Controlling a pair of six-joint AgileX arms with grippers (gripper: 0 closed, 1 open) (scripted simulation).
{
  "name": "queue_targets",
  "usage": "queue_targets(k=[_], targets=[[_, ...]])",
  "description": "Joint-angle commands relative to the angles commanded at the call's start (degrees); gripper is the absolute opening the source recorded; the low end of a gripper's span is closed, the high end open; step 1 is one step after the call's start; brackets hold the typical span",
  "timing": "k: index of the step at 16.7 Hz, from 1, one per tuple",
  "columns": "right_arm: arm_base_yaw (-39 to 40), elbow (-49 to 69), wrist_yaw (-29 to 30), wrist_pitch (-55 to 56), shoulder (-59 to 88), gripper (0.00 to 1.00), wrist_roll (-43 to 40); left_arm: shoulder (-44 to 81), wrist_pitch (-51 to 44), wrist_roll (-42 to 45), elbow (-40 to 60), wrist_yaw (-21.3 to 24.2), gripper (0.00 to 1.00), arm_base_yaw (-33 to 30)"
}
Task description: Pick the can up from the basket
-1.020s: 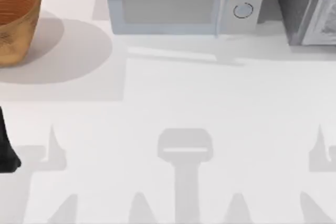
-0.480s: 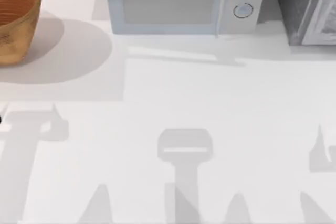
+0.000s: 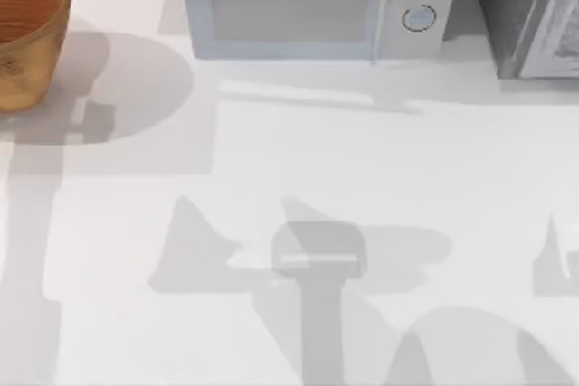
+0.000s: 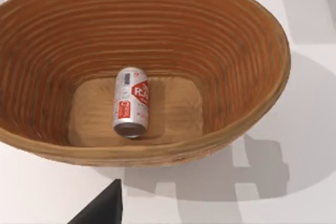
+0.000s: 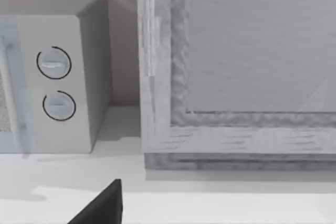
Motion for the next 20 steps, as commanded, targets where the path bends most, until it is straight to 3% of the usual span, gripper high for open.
queue_targets(k=[6,11,15,20], targets=[[0.0,0.0,0.0,0.0,0.0,1.0,0.0,34.6,-15.88,3.2,32.24,2.67,1.0,3.32],[0.0,0.0,0.0,0.0,0.0,1.0,0.0,57.29,-26.27,5.23,53.31,4.41,1.0,5.54],[0.0,0.0,0.0,0.0,0.0,1.0,0.0,67.85,-31.09,6.16,63.07,5.21,1.0,6.57],[0.0,0.0,0.0,0.0,0.0,1.0,0.0,69.91,-32.03,6.34,64.97,5.37,1.0,6.77]])
